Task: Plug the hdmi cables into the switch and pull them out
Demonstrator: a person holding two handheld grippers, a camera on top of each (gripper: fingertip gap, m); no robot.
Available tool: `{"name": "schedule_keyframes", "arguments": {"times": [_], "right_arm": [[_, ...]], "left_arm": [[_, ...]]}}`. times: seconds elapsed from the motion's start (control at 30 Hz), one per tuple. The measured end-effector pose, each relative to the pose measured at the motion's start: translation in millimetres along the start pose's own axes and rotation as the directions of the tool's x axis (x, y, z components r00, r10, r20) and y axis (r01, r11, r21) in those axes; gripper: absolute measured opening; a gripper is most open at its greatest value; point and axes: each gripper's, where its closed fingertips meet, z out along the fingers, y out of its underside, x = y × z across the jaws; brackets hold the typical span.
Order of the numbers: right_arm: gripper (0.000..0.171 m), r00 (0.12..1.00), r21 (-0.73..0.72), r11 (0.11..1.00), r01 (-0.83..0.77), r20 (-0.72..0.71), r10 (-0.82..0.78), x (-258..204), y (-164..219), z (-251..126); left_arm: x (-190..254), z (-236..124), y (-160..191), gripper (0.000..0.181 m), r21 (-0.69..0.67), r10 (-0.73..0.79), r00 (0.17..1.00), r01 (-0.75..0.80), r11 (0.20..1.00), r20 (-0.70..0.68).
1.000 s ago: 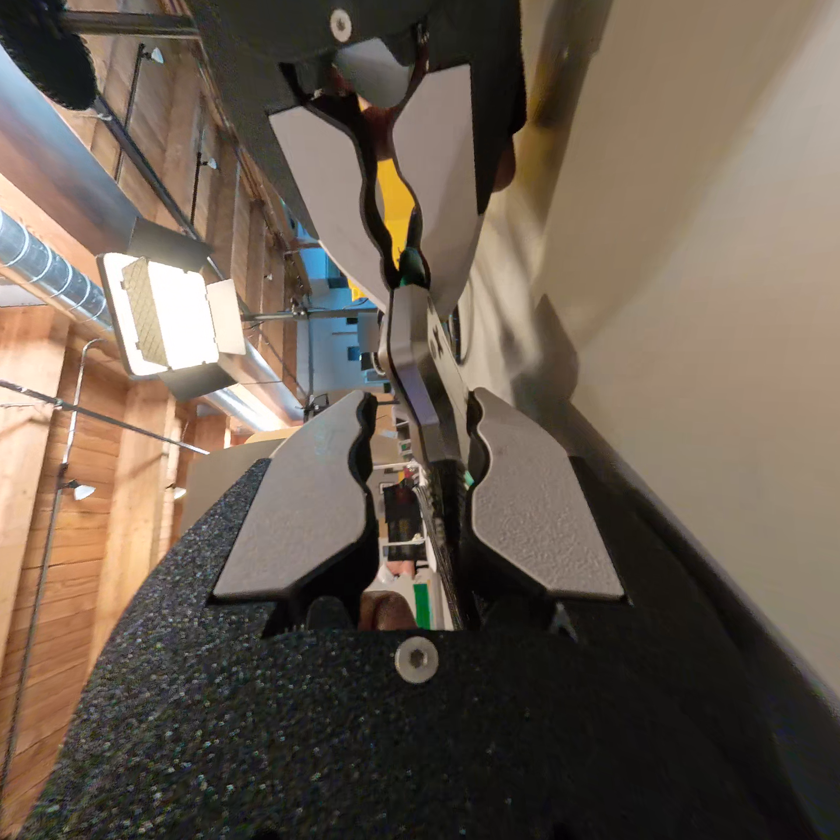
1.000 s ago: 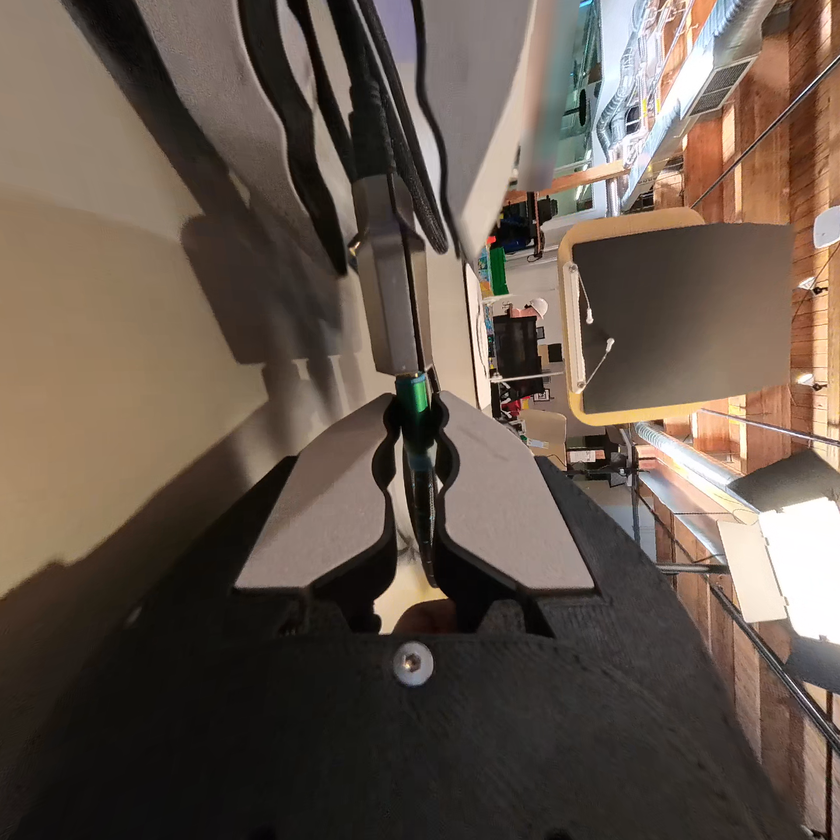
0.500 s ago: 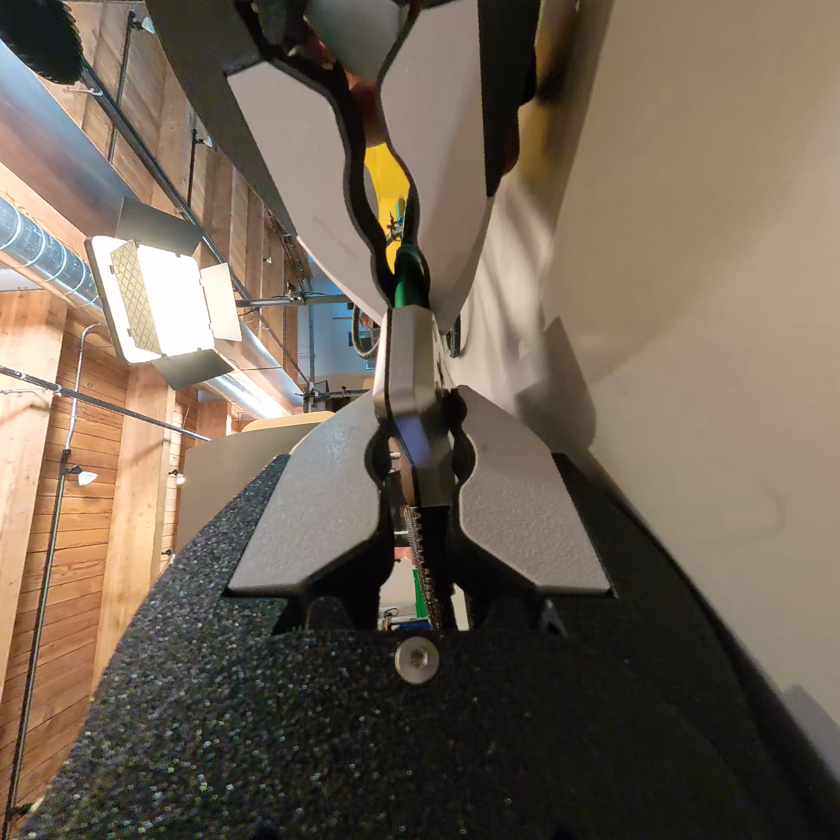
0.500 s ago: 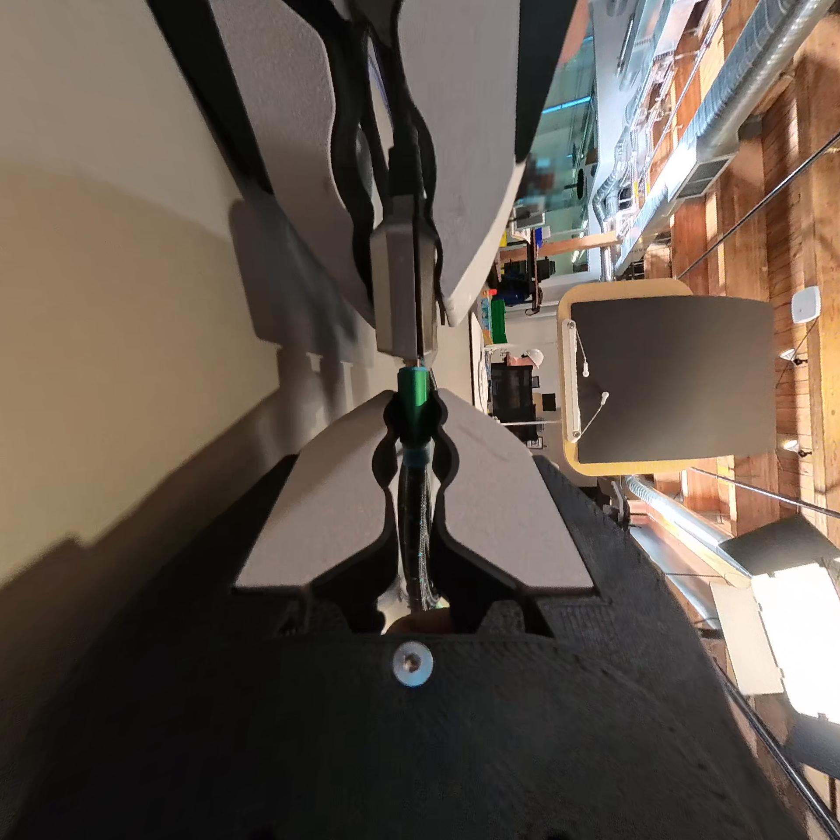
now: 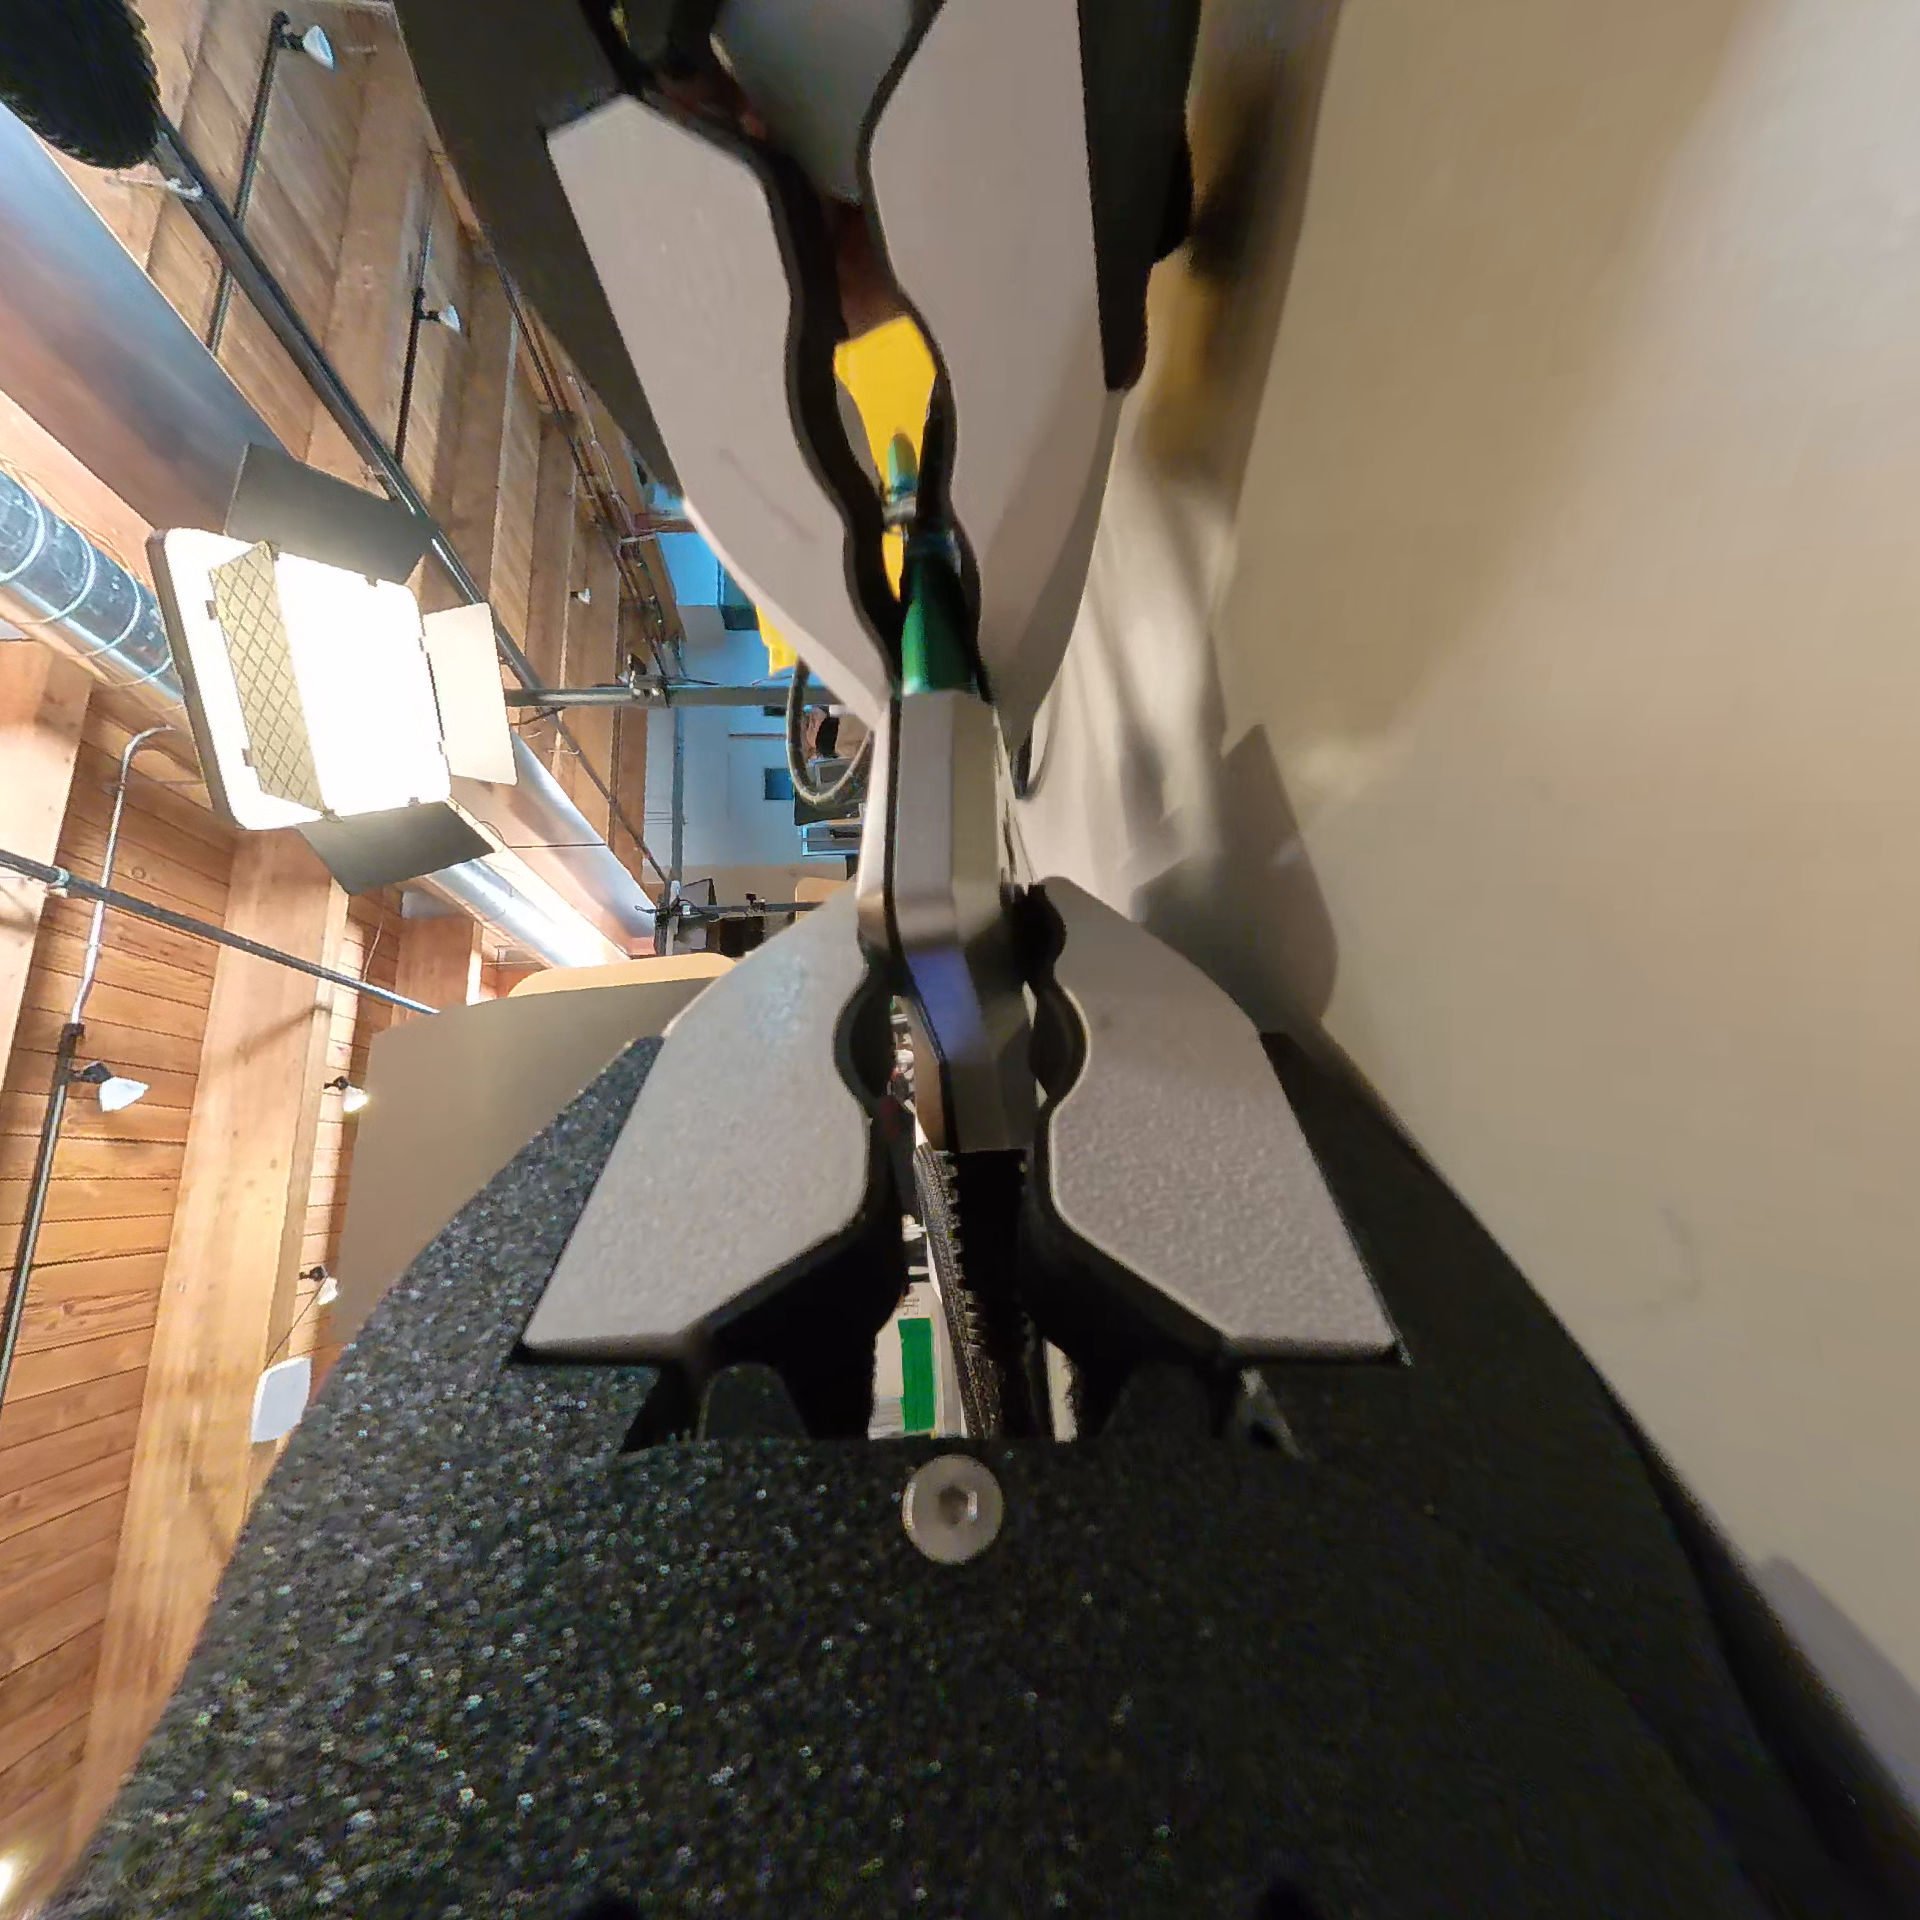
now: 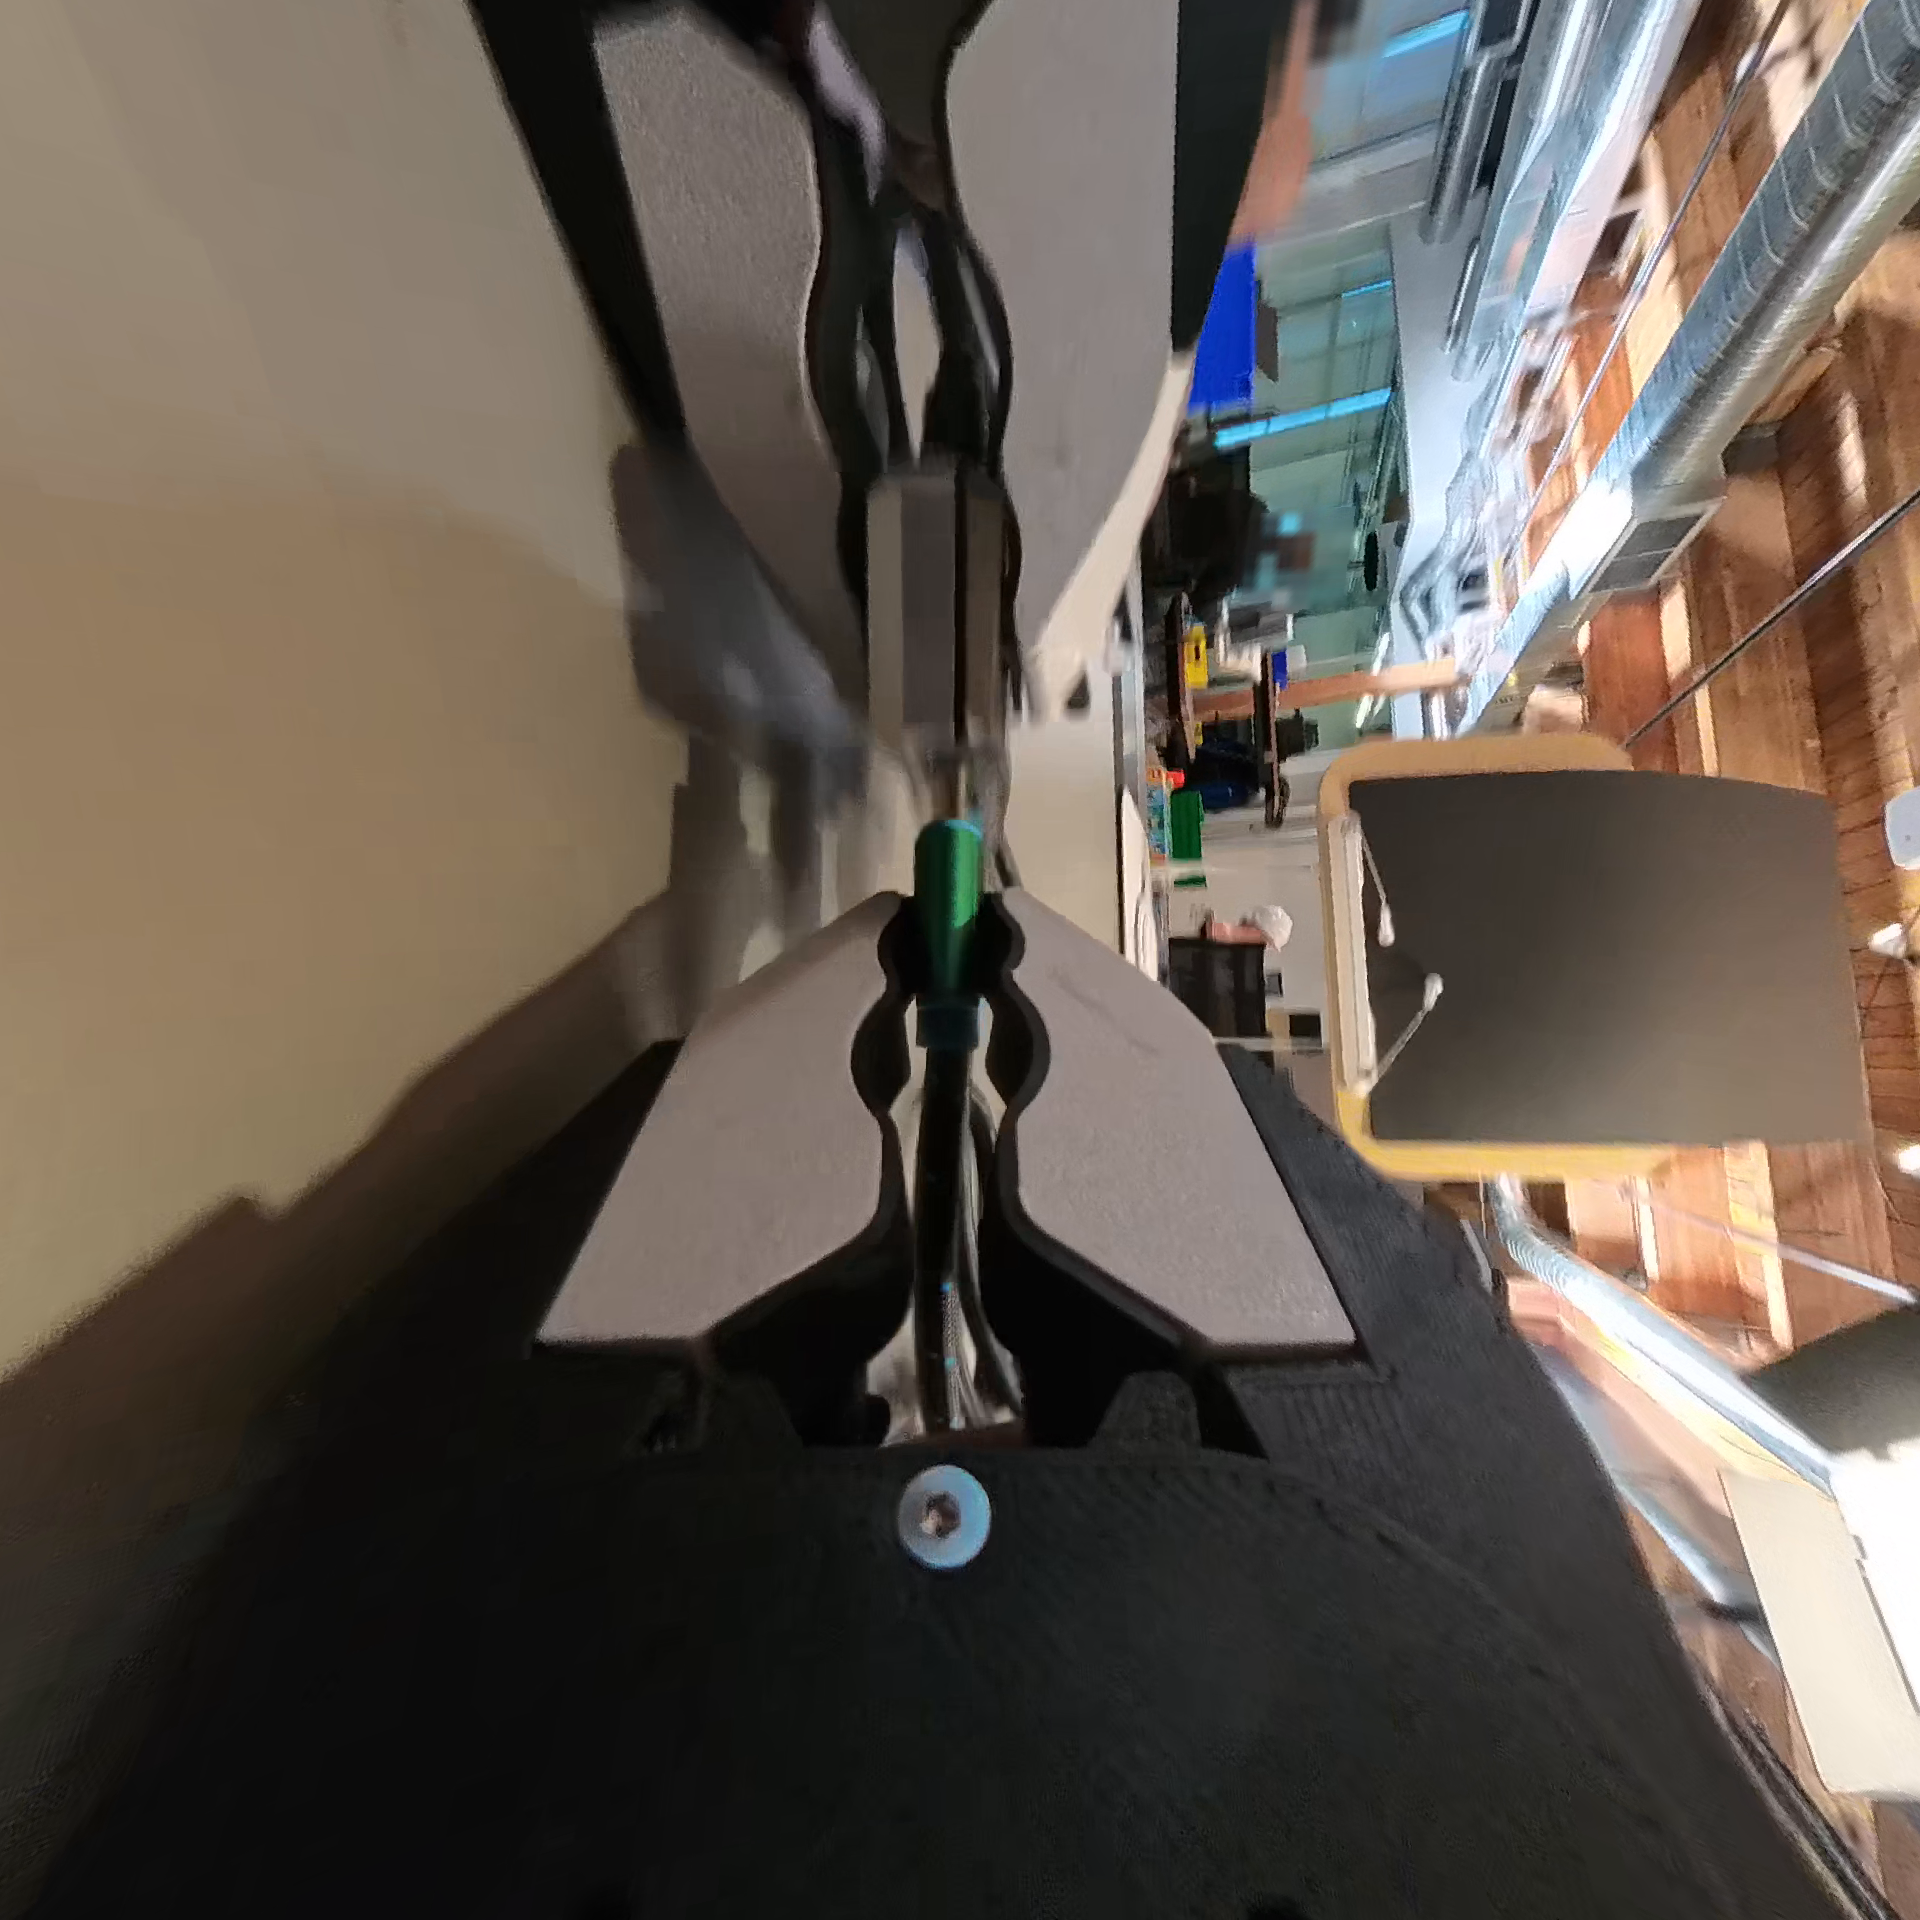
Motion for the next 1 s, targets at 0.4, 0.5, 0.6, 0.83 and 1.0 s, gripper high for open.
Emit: {"name": "schedule_keyframes", "arguments": {"times": [0.4,0.5,0.6,0.83,1.0], "right_arm": [[0.011,0.993,-0.115,0.991,-0.072,-0.1,0.06,21.0,77.9,-44.5],[0.011,0.992,-0.116,0.992,-0.038,-0.12,0.024,21.2,71.4,-46.1],[0.011,0.985,-0.118,0.993,-0.016,-0.172,-0.005,28.8,66.4,-49.0],[0.011,0.87,0.049,0.995,-0.087,-0.483,0.1,96.5,25.6,-79.4],[0.011,0.734,-0.017,0.993,-0.121,-0.675,0.077,158.8,33.1,-131.0]], "left_arm": [[-23.3,-23.6,71.8,0.022,-0.191,-0.077,0.989,0.101,0.976,0.13],[-28.0,-25.8,75.2,0.022,-0.213,-0.085,0.985,0.116,0.97,0.151],[-28.1,-24.8,75.6,0.023,-0.225,-0.074,0.986,0.106,0.969,0.148],[-26.8,-22.9,72.3,0.023,-0.23,-0.048,0.989,0.08,0.97,0.141],[-26.4,-23.4,75.3,0.024,-0.244,-0.045,0.989,0.078,0.967,0.138]]}}
